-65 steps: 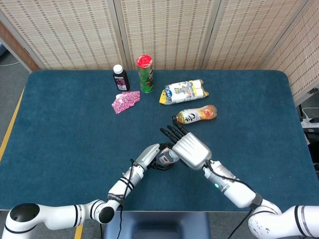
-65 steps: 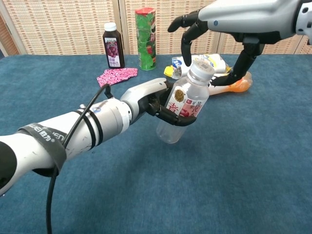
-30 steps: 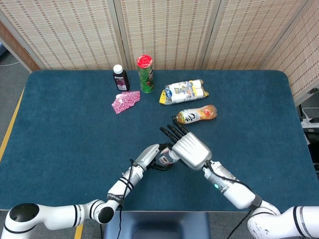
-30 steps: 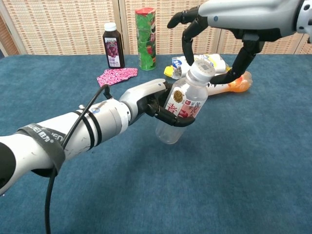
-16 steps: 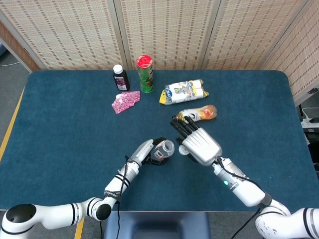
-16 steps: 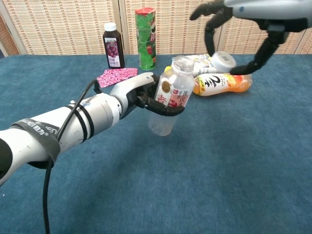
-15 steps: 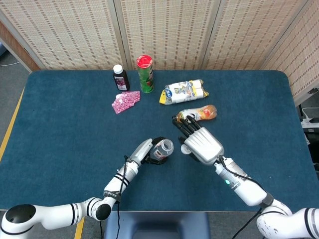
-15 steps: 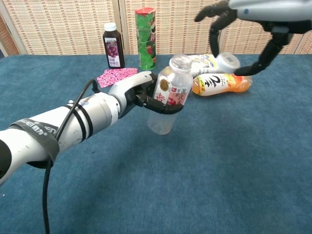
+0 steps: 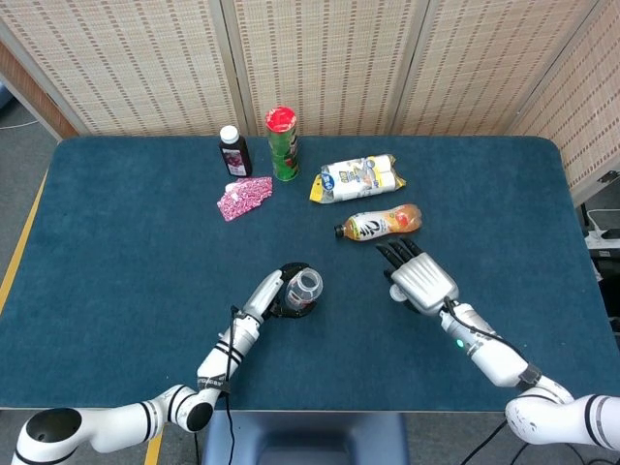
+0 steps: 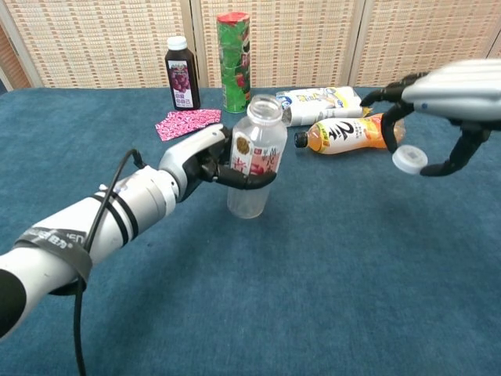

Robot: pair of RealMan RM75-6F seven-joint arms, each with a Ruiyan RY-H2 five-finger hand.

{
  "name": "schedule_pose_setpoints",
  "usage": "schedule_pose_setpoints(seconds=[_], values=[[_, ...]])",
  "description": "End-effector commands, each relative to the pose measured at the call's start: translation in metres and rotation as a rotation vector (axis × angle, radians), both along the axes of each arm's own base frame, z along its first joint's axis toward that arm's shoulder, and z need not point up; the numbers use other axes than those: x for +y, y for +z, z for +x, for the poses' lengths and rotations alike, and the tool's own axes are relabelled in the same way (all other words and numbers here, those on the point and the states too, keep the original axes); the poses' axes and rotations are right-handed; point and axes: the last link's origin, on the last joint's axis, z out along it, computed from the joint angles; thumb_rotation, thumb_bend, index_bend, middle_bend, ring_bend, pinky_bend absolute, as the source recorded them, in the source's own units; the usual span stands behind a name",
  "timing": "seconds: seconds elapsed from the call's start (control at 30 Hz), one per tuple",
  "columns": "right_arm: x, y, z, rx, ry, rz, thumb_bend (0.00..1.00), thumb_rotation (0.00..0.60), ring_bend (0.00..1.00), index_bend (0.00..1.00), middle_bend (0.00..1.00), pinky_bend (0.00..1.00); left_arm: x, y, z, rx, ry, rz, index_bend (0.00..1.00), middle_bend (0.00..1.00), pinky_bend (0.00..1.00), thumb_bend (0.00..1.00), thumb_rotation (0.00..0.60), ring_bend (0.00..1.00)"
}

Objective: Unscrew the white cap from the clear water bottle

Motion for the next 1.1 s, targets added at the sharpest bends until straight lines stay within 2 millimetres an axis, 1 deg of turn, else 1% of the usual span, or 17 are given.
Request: schedule_pose_setpoints(seconds=[0.03, 0.13, 0.2, 0.27, 0.33, 0.4, 0.53, 0.67, 0.77, 0.9, 0.97, 1.03, 1.1], values=[[0.000, -0.015, -0.008, 0.027, -0.005, 0.016, 0.18, 0.600, 0.00, 0.57, 0.03, 0.00, -0.004, -0.012, -0.001, -0.009, -0.002, -0.031, 0.33, 0.38, 0.06, 0.35, 0.600, 0.08], [-0.001, -0.023, -0.011, 0.047, 0.011, 0.004, 0.18, 0.600, 0.00, 0.56, 0.03, 0.00, -0.004, -0.014, -0.003, -0.006, -0.018, -0.033, 0.26, 0.23, 0.03, 0.35, 0.600, 0.01], [-0.002, -0.026, -0.011, 0.042, -0.004, 0.010, 0.18, 0.600, 0.00, 0.53, 0.03, 0.00, -0.002, -0.013, -0.003, -0.012, -0.023, -0.022, 0.19, 0.13, 0.02, 0.35, 0.600, 0.00], [-0.004, -0.027, -0.011, 0.043, -0.006, 0.012, 0.18, 0.600, 0.00, 0.47, 0.03, 0.00, -0.002, -0.012, -0.003, -0.016, -0.032, -0.009, 0.11, 0.06, 0.01, 0.35, 0.600, 0.00], [-0.004, -0.028, -0.011, 0.039, -0.009, 0.015, 0.18, 0.600, 0.00, 0.39, 0.03, 0.00, -0.001, -0.011, -0.004, -0.018, -0.035, 0.002, 0.03, 0.01, 0.00, 0.35, 0.600, 0.00], [-0.004, -0.029, -0.011, 0.033, -0.015, 0.020, 0.18, 0.600, 0.00, 0.38, 0.03, 0.00, 0.000, -0.009, -0.004, -0.022, -0.035, 0.001, 0.00, 0.00, 0.00, 0.35, 0.600, 0.00], [-0.002, -0.035, -0.014, 0.039, -0.020, 0.027, 0.18, 0.600, 0.00, 0.40, 0.03, 0.00, 0.001, -0.007, -0.003, -0.031, -0.035, -0.004, 0.00, 0.00, 0.00, 0.35, 0.600, 0.00], [-0.001, -0.041, -0.014, 0.035, -0.031, 0.038, 0.18, 0.600, 0.00, 0.38, 0.03, 0.00, 0.000, -0.006, -0.005, -0.026, -0.043, -0.003, 0.00, 0.00, 0.00, 0.36, 0.600, 0.00], [-0.001, -0.042, -0.012, 0.027, -0.027, 0.034, 0.18, 0.600, 0.00, 0.29, 0.03, 0.00, 0.000, -0.004, -0.006, -0.029, -0.050, 0.003, 0.00, 0.00, 0.00, 0.36, 0.600, 0.00], [-0.001, -0.037, -0.008, 0.011, -0.030, 0.026, 0.18, 0.600, 0.00, 0.23, 0.03, 0.00, -0.001, 0.000, -0.006, -0.026, -0.068, 0.008, 0.00, 0.00, 0.00, 0.36, 0.600, 0.00], [-0.001, -0.033, -0.007, 0.010, -0.028, 0.020, 0.18, 0.600, 0.00, 0.15, 0.01, 0.00, -0.002, 0.002, -0.007, -0.026, -0.077, 0.007, 0.00, 0.00, 0.00, 0.36, 0.600, 0.00], [0.000, -0.028, -0.006, 0.003, -0.035, 0.013, 0.18, 0.600, 0.00, 0.05, 0.00, 0.00, -0.004, 0.005, -0.008, -0.020, -0.098, 0.008, 0.00, 0.00, 0.00, 0.35, 0.600, 0.00], [0.001, -0.023, -0.005, -0.015, -0.044, 0.009, 0.18, 0.600, 0.00, 0.01, 0.00, 0.00, -0.007, 0.008, -0.009, -0.020, -0.119, 0.023, 0.00, 0.00, 0.00, 0.35, 0.600, 0.00]])
